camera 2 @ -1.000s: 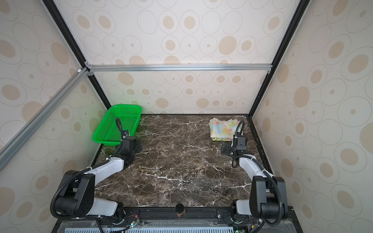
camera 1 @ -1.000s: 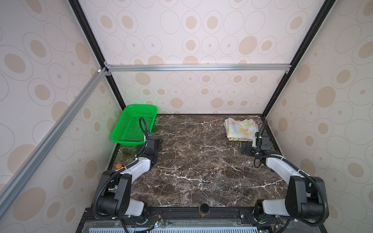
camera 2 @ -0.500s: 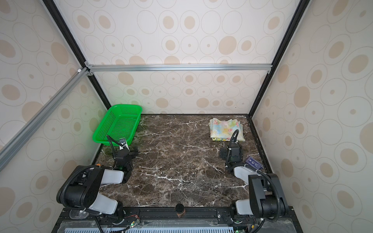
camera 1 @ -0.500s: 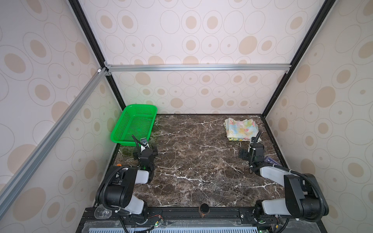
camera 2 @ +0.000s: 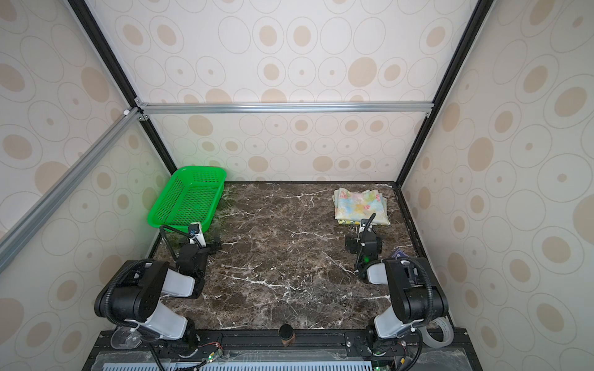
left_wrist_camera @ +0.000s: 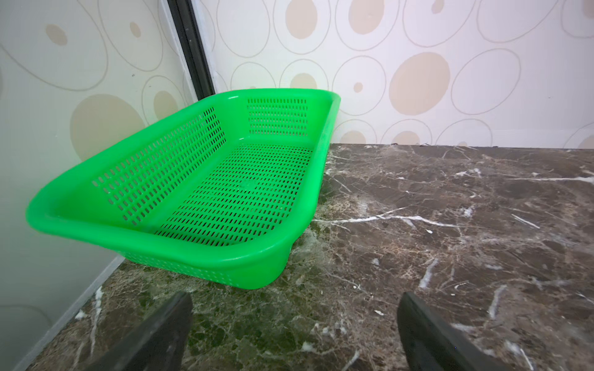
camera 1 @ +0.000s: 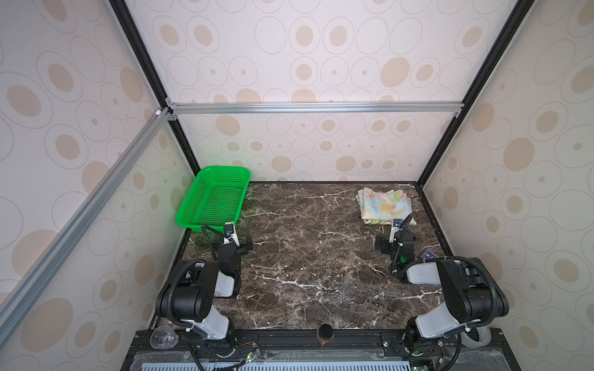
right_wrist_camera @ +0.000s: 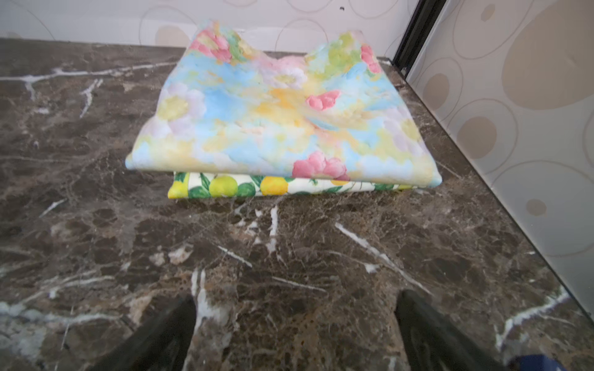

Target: Fold and stack the skirts

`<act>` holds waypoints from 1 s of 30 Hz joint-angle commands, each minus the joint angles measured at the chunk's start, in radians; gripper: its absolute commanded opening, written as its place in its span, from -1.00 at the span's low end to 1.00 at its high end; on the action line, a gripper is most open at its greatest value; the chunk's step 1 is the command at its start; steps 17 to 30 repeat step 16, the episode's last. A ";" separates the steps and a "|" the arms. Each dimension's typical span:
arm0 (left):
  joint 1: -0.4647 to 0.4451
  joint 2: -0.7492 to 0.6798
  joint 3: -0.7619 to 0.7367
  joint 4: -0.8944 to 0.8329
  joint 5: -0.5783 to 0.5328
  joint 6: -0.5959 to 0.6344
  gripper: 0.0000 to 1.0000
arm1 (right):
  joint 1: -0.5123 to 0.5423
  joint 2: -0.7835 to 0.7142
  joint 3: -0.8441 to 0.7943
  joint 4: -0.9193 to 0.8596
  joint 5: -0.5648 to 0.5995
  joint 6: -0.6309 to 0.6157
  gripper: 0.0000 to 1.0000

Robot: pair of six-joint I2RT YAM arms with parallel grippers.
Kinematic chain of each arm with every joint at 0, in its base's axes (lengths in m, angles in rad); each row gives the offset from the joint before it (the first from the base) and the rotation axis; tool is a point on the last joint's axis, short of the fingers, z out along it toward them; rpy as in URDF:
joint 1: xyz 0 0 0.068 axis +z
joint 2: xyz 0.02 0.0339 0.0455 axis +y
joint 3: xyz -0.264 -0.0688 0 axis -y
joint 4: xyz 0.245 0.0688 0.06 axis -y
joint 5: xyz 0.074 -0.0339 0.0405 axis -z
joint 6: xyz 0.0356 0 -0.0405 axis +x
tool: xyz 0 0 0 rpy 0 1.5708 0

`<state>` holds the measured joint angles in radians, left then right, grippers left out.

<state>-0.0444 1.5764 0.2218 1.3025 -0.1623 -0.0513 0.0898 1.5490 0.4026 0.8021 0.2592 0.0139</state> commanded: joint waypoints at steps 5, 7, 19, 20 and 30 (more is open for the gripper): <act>0.004 0.000 0.001 0.051 0.023 0.036 0.98 | -0.002 -0.009 0.007 0.020 -0.009 -0.011 0.99; 0.004 0.002 -0.007 0.069 0.032 0.042 0.98 | -0.002 -0.009 0.007 0.024 -0.009 -0.011 0.99; 0.004 0.002 0.002 0.053 0.033 0.041 0.98 | -0.002 -0.010 0.006 0.024 -0.010 -0.011 0.99; 0.004 0.002 0.002 0.053 0.033 0.041 0.98 | -0.002 -0.010 0.006 0.024 -0.010 -0.011 0.99; 0.004 0.002 0.002 0.053 0.033 0.041 0.98 | -0.002 -0.010 0.006 0.024 -0.010 -0.011 0.99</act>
